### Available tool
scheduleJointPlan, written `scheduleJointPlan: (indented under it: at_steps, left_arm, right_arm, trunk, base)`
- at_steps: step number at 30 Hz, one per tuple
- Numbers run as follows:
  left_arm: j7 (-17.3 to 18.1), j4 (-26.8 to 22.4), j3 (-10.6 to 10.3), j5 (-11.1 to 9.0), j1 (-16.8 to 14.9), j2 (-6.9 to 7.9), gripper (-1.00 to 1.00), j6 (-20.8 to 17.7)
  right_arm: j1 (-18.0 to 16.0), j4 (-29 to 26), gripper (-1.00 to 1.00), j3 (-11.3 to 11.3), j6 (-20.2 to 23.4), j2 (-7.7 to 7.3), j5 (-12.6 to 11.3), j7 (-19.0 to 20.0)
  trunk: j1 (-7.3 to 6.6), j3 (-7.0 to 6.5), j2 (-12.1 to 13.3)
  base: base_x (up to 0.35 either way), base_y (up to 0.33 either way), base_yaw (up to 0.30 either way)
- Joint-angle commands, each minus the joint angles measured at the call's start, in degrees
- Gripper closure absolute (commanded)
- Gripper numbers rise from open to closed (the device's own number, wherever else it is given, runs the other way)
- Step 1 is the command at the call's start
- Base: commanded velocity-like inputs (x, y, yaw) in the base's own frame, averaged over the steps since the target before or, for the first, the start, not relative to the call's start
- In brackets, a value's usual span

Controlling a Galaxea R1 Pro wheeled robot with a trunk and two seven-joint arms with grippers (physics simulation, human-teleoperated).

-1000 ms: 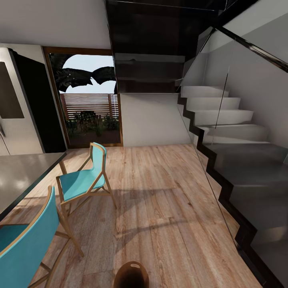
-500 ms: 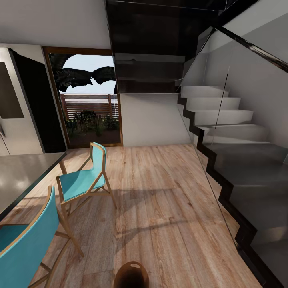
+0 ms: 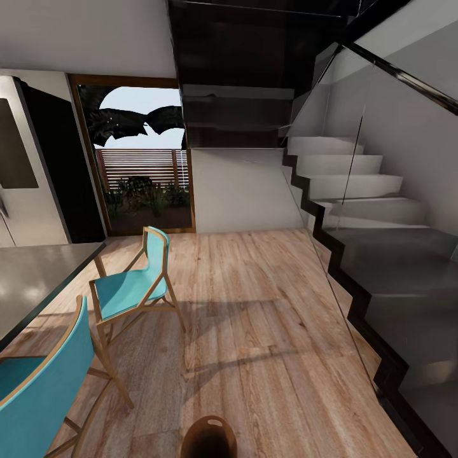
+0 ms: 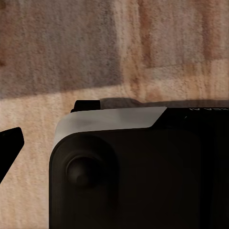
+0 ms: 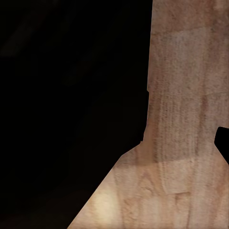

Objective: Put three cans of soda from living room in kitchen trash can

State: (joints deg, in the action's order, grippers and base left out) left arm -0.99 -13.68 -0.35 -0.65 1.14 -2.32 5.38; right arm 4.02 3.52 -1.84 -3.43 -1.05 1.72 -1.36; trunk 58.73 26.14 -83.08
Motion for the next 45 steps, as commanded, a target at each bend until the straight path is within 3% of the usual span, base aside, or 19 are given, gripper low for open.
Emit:
scheduleJointPlan:
  at_steps: [1,45]
  left_arm:
    - [0.0,0.0,0.0,0.0,0.0,0.0,-1.0,0.0]
    - [0.0,0.0,0.0,0.0,0.0,0.0,-1.0,0.0]
  right_arm:
    - [0.0,0.0,-1.0,0.0,0.0,0.0,0.0,0.0]
    - [0.0,0.0,-1.0,0.0,0.0,0.0,0.0,0.0]
  trunk:
    - [0.0,0.0,0.0]
    - [0.0,0.0,0.0]
  base:
    - [0.0,0.0,0.0]
    - [0.0,0.0,0.0]
